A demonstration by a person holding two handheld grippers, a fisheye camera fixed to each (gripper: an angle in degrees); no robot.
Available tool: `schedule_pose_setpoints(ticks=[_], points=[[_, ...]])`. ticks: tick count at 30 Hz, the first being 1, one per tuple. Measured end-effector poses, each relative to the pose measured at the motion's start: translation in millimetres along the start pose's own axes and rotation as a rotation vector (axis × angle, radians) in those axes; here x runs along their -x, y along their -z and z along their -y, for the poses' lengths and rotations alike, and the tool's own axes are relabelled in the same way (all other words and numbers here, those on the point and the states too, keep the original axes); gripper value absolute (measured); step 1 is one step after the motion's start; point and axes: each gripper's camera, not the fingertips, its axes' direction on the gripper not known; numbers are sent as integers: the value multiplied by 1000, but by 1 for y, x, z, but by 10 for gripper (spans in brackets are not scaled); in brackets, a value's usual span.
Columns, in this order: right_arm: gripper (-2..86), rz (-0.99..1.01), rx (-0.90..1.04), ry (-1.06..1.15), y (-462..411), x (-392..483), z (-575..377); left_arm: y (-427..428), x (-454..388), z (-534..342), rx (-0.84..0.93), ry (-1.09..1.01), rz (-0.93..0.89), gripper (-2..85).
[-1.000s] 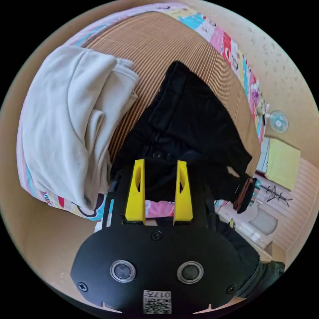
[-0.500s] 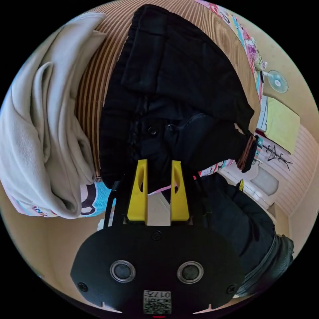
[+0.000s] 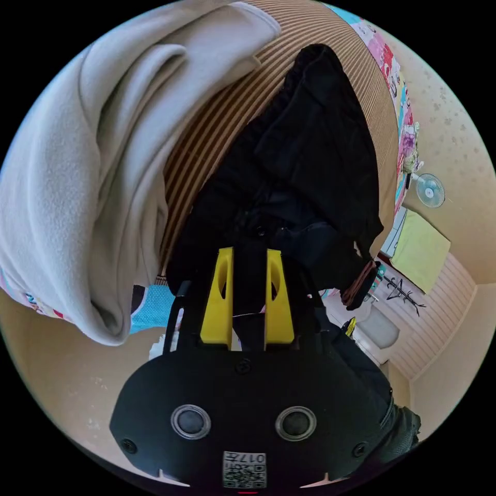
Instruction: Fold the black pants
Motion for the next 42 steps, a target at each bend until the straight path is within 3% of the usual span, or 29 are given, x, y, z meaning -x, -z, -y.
schedule_pose_setpoints(ticks=[3,8,12,15,17,19,20,26,28,32,38,41,42], points=[[4,53,-12,-15,0,-4,2,-11,-8,-6,73,-57,-27,108],[4,36,15,-20,-5,-4,6,-13,-25,-13,213,-219,-77,48],[4,71,18,-31,-11,-3,6,55,-71,-50,-10,-532,-123,37],[4,78,32,-26,-15,0,7,101,-97,-95,-186,-737,-34,37],[4,64,45,-21,-16,3,7,109,-88,-101,-239,-640,107,42],[4,43,55,-18,-18,4,7,107,-50,-98,-352,-274,300,52],[4,40,56,-18,-18,5,6,107,-40,-101,-395,-191,311,56],[5,90,33,-43,-20,2,-5,73,26,-153,-583,113,-19,110],[5,89,30,-43,-19,3,-9,48,50,-184,-645,339,-132,176],[4,54,40,-49,-20,4,-15,2,64,-203,-602,480,-243,202],[4,58,33,-82,-23,1,-28,-52,60,-191,-471,439,-434,105],[6,70,49,-79,-28,0,-31,-58,74,-198,-464,520,-514,53],[6,74,60,-82,-30,-1,-31,-62,83,-205,-484,518,-613,48]])
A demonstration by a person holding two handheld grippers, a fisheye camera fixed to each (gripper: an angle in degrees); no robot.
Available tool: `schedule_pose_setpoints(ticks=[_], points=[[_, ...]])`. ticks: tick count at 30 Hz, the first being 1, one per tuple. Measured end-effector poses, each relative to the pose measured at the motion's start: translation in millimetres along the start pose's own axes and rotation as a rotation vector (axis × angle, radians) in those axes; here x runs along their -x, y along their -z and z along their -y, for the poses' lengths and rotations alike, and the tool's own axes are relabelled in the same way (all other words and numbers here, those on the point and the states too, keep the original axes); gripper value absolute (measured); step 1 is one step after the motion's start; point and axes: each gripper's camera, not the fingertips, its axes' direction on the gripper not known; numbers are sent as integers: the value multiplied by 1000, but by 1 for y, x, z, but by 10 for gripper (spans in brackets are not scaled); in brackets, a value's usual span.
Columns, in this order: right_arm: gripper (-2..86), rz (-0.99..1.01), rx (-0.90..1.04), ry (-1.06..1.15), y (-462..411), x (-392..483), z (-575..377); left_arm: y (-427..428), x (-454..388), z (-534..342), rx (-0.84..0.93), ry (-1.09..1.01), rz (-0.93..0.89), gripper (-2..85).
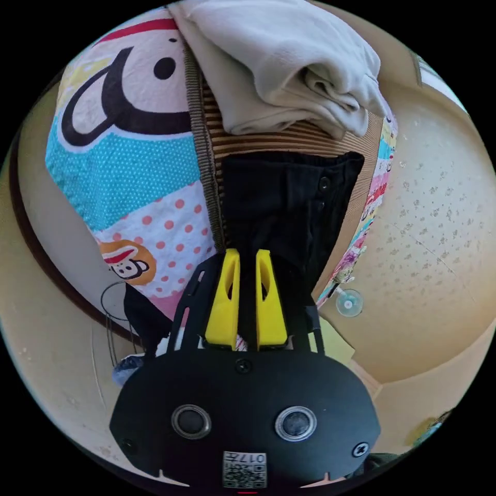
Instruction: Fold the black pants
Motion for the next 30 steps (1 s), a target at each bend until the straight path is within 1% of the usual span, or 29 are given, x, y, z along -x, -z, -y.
schedule_pose_setpoints(ticks=[1,2,3,4,5,7,10,13,18,21,23,25,26,27,28,29,30], points=[[7,-27,14,-19,-2,-1,1,6,9,-2,-10,3,-87,44],[8,-54,20,-28,-3,0,1,8,13,-4,-13,-4,-122,43],[9,-139,37,-38,-4,4,3,13,16,-7,-6,-29,-167,41],[11,-247,59,-34,-6,11,7,16,16,-10,10,-62,-178,41],[12,-302,74,-27,-7,14,10,18,15,-12,18,-77,-174,41],[21,-523,136,5,-16,30,23,23,9,-20,34,-126,-164,41],[39,-741,150,46,-32,45,38,26,0,-29,29,-155,-169,41],[57,-832,145,83,-52,53,54,27,-15,-34,24,-195,-129,40],[88,-915,183,67,-85,41,78,19,-38,-39,32,-270,-2,41],[98,-939,209,74,-99,29,82,6,-37,-44,14,-271,31,41],[96,-947,225,68,-104,22,82,-3,-31,-46,-9,-247,47,41],[66,-1028,260,79,-108,22,76,-12,-22,-49,-34,-219,74,41],[55,-1030,279,109,-109,26,73,-13,-22,-49,-40,-221,94,41],[44,-1001,328,188,-112,36,66,-13,-23,-52,-62,-236,169,40],[35,-1018,377,256,-119,46,57,-13,-25,-54,-72,-263,244,40],[32,-1030,407,294,-123,52,52,-14,-26,-54,-68,-281,269,40],[28,-1038,463,379,-131,67,41,-16,-29,-55,-51,-321,294,40]])
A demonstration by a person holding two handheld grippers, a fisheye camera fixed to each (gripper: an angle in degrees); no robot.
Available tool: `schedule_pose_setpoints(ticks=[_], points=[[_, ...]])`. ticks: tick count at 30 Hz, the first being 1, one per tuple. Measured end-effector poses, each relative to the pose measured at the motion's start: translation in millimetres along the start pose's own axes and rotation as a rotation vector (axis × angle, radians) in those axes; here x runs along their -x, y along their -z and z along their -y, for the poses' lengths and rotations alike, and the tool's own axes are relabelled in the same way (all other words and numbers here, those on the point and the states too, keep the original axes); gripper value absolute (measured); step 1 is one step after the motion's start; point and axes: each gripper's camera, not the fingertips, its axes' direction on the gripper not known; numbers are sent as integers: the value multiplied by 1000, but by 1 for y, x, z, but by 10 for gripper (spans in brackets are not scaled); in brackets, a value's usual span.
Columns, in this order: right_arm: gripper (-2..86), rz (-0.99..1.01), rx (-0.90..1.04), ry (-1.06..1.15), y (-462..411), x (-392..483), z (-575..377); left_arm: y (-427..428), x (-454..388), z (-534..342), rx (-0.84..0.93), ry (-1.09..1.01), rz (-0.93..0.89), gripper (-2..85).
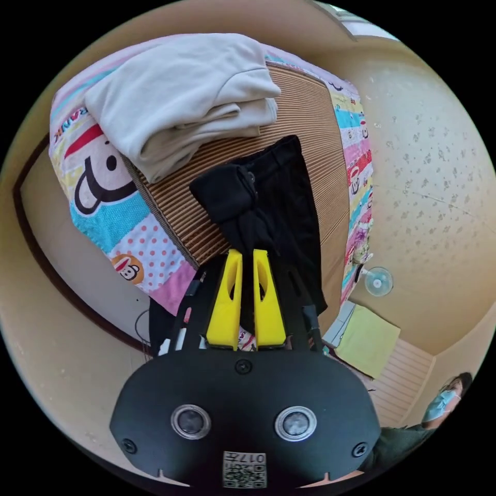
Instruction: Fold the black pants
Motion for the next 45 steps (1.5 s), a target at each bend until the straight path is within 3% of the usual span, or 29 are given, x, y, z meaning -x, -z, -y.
schedule_pose_setpoints(ticks=[5,10,15,18,21,23,27,31,36,42,45], points=[[17,-45,-69,245,39,91,-2,1,-42,13,3,-180,50,36],[14,-82,-89,374,26,212,69,-44,-117,83,21,-352,69,35],[19,-16,-107,462,-38,307,138,-124,-139,156,-91,-287,24,62],[20,45,-190,361,-64,328,141,-166,-133,164,-199,-161,-23,74],[16,38,-81,430,-102,345,134,-217,-143,159,-136,-230,91,76],[10,-66,50,500,-132,348,125,-252,-150,154,-20,-352,163,71],[6,-507,279,530,-185,302,82,-319,-126,131,289,-587,484,19],[5,-528,291,586,-163,256,27,-303,-67,113,296,-571,501,3],[8,-387,328,431,-114,203,-7,-271,-11,101,323,-470,479,21],[33,-87,23,109,-21,139,-25,-225,6,52,181,-332,212,83],[65,-17,-34,17,-8,127,-16,-248,-7,25,264,-285,76,114]])
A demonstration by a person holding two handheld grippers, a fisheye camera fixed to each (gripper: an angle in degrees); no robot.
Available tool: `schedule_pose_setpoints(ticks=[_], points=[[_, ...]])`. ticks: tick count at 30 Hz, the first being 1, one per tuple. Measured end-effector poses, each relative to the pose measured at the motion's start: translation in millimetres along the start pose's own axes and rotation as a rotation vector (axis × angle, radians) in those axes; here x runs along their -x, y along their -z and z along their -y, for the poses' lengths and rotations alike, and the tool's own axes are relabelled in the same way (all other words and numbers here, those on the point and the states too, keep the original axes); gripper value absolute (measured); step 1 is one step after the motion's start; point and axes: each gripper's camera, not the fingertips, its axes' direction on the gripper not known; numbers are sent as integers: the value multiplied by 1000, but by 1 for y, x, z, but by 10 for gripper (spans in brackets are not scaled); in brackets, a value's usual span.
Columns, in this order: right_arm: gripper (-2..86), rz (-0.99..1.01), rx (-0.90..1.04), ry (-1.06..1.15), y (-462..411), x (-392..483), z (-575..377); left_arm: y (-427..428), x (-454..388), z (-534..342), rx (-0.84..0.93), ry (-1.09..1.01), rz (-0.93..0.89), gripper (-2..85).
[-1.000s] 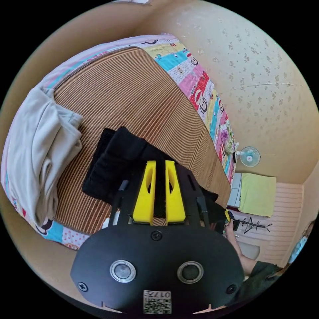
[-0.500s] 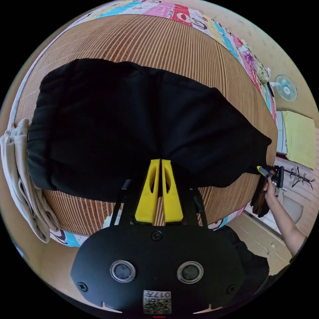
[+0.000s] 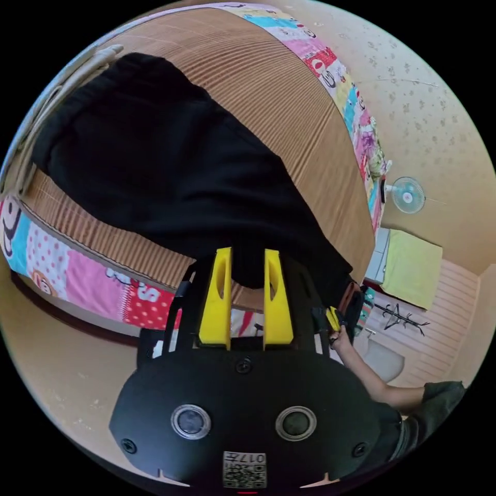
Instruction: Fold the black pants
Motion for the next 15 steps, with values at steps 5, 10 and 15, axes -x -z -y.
schedule_pose_setpoints(ticks=[5,10,15], points=[[86,110,6,-103,-11,-4,30,-62,4,-1,113,225,-226,168],[43,126,37,-209,-21,-5,48,-97,55,1,111,627,-316,138],[17,152,118,-55,-14,19,66,-91,75,3,62,655,-464,50]])
